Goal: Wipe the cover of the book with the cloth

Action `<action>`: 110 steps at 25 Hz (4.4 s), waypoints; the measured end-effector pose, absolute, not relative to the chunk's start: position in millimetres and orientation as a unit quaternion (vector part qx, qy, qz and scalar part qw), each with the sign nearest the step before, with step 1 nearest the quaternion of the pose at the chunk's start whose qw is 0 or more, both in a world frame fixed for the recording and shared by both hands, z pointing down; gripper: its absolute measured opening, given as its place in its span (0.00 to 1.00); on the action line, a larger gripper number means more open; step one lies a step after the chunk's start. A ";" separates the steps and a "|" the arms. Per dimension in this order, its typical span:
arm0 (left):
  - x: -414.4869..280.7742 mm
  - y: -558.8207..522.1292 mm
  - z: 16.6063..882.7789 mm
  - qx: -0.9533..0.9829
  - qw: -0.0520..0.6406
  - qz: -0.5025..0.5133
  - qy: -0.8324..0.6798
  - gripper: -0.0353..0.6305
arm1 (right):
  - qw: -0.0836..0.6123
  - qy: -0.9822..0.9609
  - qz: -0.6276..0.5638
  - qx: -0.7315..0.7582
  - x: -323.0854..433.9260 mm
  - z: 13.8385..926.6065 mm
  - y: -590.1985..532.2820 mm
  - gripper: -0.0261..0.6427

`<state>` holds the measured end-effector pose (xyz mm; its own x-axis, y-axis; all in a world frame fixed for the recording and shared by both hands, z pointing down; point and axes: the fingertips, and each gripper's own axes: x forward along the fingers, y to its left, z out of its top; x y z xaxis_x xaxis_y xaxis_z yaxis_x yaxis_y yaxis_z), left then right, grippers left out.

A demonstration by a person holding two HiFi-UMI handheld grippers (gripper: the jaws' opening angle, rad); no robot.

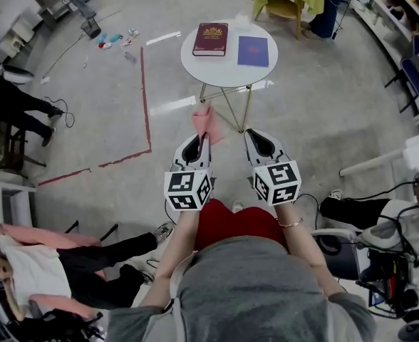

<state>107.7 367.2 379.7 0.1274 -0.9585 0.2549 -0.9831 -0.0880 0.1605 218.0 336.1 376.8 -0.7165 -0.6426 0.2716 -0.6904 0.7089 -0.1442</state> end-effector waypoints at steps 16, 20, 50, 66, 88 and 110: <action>59.3 320.8 385.7 0.726 0.138 0.055 -0.671 0.10 | 0.091 -0.916 0.122 0.372 196.6 377.7 280.5 0.08; 29.4 280.1 399.1 0.730 0.150 0.047 -0.665 0.10 | 0.098 -0.912 0.121 0.380 168.5 387.5 238.6 0.08; -168.4 47.9 454.0 0.746 0.220 0.063 -0.625 0.10 | 0.159 -0.846 0.169 0.480 16.8 445.1 7.3 0.08; -141.9 -84.1 475.2 0.758 0.232 0.113 -0.598 0.10 | 0.184 -0.820 0.207 0.500 40.4 485.3 -102.4 0.08; -71.9 -220.6 514.0 0.803 0.267 0.170 -0.505 0.10 | 0.258 -0.794 0.252 0.489 34.8 546.5 -145.0 0.08; -46.2 -269.4 581.1 0.811 0.329 0.279 -0.395 0.10 | 0.299 -0.747 0.265 0.531 20.4 567.2 -167.6 0.08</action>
